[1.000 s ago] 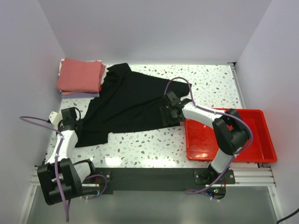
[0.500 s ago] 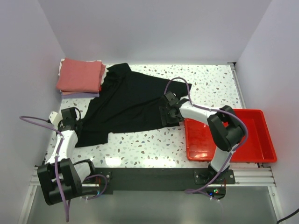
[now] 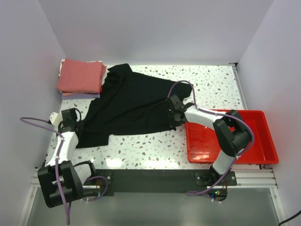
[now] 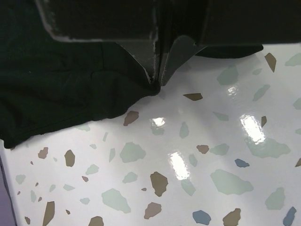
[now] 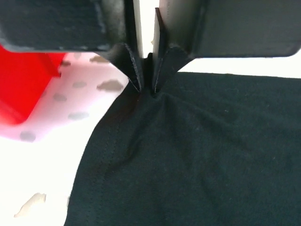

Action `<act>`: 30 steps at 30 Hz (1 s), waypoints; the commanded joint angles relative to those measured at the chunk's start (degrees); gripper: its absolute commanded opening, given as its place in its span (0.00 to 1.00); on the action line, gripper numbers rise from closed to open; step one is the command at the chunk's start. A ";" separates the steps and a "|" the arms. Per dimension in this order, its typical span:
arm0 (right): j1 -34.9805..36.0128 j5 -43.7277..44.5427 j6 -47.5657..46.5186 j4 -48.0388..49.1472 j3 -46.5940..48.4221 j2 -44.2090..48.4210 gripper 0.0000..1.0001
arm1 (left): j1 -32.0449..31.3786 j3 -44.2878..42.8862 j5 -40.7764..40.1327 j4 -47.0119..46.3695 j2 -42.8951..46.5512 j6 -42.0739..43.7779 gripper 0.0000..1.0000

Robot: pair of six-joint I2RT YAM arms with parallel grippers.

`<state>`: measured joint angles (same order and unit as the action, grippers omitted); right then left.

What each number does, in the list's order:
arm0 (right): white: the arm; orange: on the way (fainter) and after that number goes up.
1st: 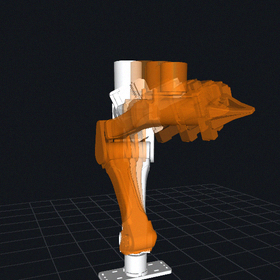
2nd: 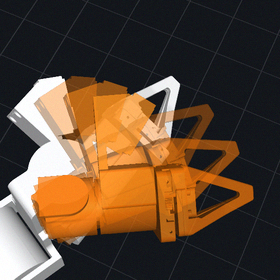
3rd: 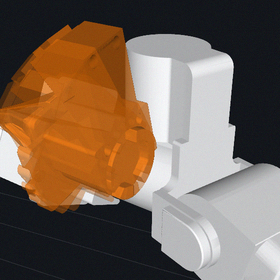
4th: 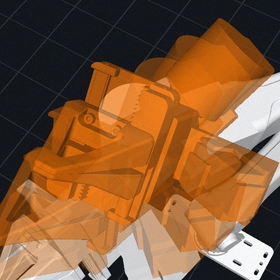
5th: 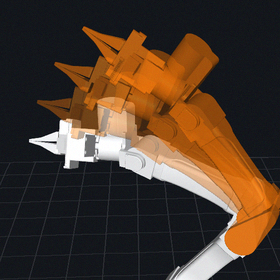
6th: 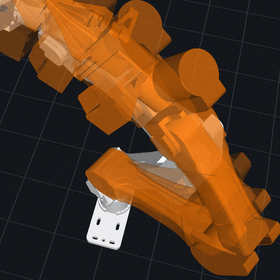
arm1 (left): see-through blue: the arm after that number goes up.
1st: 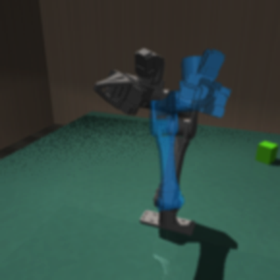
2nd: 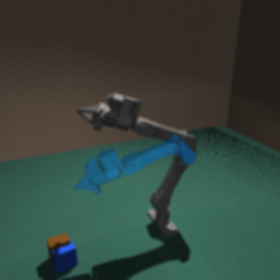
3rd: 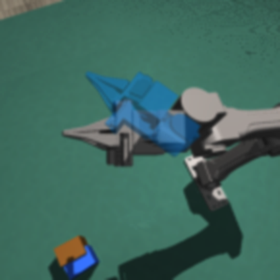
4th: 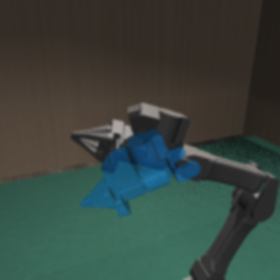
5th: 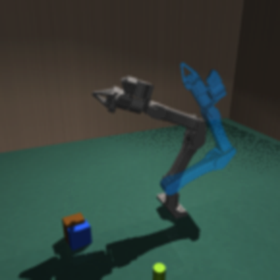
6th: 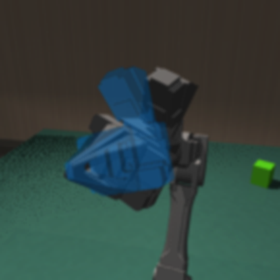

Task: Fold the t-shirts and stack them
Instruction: Flatten the tshirt out

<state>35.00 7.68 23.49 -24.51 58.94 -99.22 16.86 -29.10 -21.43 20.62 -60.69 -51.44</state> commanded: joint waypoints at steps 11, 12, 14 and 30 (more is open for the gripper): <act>0.77 0.40 -3.09 -10.37 9.17 15.28 0.02 | 0.63 -12.45 15.97 1.09 11.37 -1.03 0.00; 0.68 0.84 -3.36 -10.99 11.44 17.29 0.02 | 0.54 -14.04 16.59 1.70 13.12 -1.12 0.00; 0.68 3.20 -4.23 -12.65 13.65 19.32 0.02 | 0.54 -19.92 15.90 3.01 14.54 -1.29 0.00; 0.77 3.31 -14.17 -24.79 43.97 33.47 0.01 | 0.36 -63.87 9.49 3.73 16.56 4.15 0.00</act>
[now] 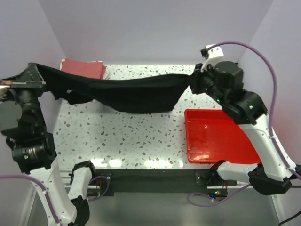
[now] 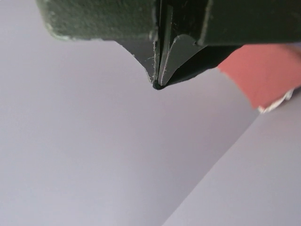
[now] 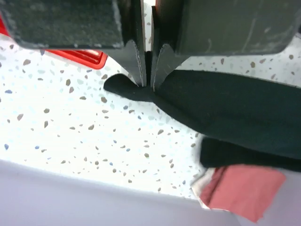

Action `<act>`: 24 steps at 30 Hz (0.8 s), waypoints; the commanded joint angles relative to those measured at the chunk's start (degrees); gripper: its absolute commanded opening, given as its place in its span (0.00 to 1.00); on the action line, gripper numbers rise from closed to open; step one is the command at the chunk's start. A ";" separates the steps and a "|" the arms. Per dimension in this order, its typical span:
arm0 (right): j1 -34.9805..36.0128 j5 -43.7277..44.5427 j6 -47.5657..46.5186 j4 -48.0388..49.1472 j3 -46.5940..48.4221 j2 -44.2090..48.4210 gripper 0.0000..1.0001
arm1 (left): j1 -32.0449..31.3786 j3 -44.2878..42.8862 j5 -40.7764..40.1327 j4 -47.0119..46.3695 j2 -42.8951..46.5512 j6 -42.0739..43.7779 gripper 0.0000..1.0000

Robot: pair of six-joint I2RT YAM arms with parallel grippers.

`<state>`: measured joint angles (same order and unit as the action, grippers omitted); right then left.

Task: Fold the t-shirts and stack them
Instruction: Flatten the tshirt out

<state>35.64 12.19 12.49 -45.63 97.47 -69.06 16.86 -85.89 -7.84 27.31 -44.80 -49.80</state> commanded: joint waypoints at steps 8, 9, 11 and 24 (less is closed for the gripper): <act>0.05 -12.01 -3.88 -7.63 18.35 7.79 0.00 | -5.33 -28.00 -10.17 -5.07 -1.17 12.69 0.00; 0.05 -15.23 -3.79 -7.98 19.33 8.06 0.00 | -6.13 -29.24 -10.88 -6.21 -1.08 13.76 0.00; 0.13 -17.54 -3.44 -8.77 21.87 8.24 0.00 | -8.07 -32.23 -11.94 -6.65 -1.08 15.60 0.00; 0.13 -16.51 -2.03 -7.64 20.75 8.15 0.00 | -10.10 -21.81 -15.63 -9.99 4.01 17.99 0.00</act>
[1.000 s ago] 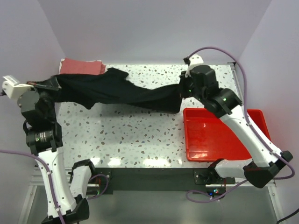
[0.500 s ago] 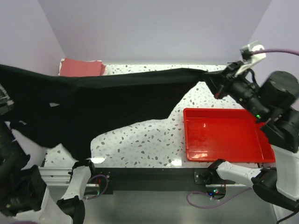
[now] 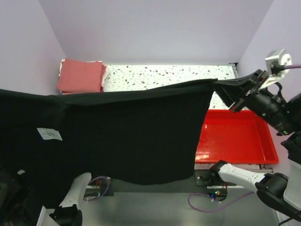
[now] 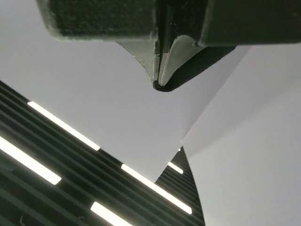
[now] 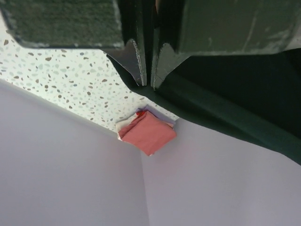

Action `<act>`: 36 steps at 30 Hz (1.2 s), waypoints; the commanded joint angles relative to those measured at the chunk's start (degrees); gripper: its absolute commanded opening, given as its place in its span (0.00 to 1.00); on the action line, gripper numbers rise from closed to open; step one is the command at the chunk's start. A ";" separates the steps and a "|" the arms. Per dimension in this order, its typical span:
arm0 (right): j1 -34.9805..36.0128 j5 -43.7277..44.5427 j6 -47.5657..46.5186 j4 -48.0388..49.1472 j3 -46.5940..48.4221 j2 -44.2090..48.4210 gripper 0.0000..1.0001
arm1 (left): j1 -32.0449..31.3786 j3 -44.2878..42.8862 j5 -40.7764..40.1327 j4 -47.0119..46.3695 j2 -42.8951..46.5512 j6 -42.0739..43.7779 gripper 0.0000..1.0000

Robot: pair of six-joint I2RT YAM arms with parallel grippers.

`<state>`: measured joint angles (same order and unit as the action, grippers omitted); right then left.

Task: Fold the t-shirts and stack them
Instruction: Flatten the tshirt out, then fold the tshirt

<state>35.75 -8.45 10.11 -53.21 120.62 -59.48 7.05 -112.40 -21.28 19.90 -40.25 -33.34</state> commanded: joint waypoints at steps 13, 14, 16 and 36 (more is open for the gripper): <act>-9.98 13.65 3.33 17.33 -28.14 -19.59 0.00 | -0.28 46.72 -5.71 -17.43 -12.11 -8.82 0.00; -11.74 12.33 3.16 21.27 -31.55 -20.92 0.00 | -0.28 49.18 -4.57 -22.75 -16.22 -9.19 0.00; -12.80 8.65 2.38 24.02 -33.25 -26.35 0.00 | -0.28 54.47 -1.85 -27.61 -21.25 -8.67 0.00; -18.70 -1.40 2.55 26.58 -20.95 -55.22 0.00 | -0.37 55.08 3.88 -32.12 -46.15 -5.06 0.00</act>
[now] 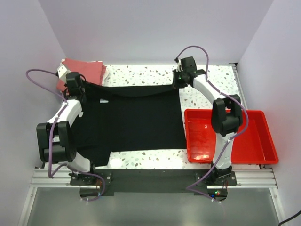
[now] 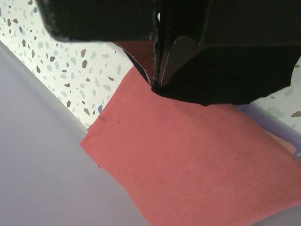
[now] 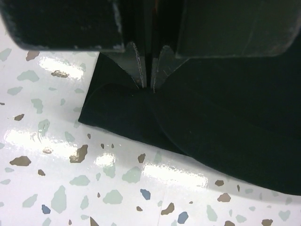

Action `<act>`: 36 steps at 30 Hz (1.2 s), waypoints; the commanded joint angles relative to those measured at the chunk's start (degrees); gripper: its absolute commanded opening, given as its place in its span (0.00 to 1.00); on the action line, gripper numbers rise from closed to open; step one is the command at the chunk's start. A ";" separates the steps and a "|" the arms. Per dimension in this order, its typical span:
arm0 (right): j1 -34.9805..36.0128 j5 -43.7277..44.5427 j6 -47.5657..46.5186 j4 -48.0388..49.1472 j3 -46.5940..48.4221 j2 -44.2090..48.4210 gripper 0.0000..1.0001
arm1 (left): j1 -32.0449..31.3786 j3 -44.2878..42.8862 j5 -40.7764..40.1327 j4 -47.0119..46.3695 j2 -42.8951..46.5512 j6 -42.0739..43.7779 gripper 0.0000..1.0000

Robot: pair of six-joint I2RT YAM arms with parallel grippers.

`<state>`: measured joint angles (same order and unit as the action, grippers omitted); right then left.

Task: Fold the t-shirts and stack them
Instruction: Fold the tshirt

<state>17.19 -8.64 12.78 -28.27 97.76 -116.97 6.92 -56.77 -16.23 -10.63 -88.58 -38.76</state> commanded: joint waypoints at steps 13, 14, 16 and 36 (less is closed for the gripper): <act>-0.14 -0.58 -4.33 -4.51 1.30 6.22 0.00 | -0.15 5.97 -5.66 19.49 17.29 -5.17 0.00; -0.23 -0.50 -4.60 -5.03 1.21 6.49 0.00 | -0.06 5.97 -5.57 22.73 17.64 -5.18 0.00; -0.14 -0.67 -5.65 -6.35 1.38 6.93 0.00 | -0.15 5.62 -5.66 26.26 17.91 -5.36 0.00; -0.14 -0.94 -9.35 -14.62 2.27 7.01 0.00 | -0.06 7.91 -9.69 48.16 26.52 -11.68 0.00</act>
<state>17.19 -8.78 4.82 -40.77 99.13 -113.01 6.92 -48.93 -22.33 34.50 -62.35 -48.01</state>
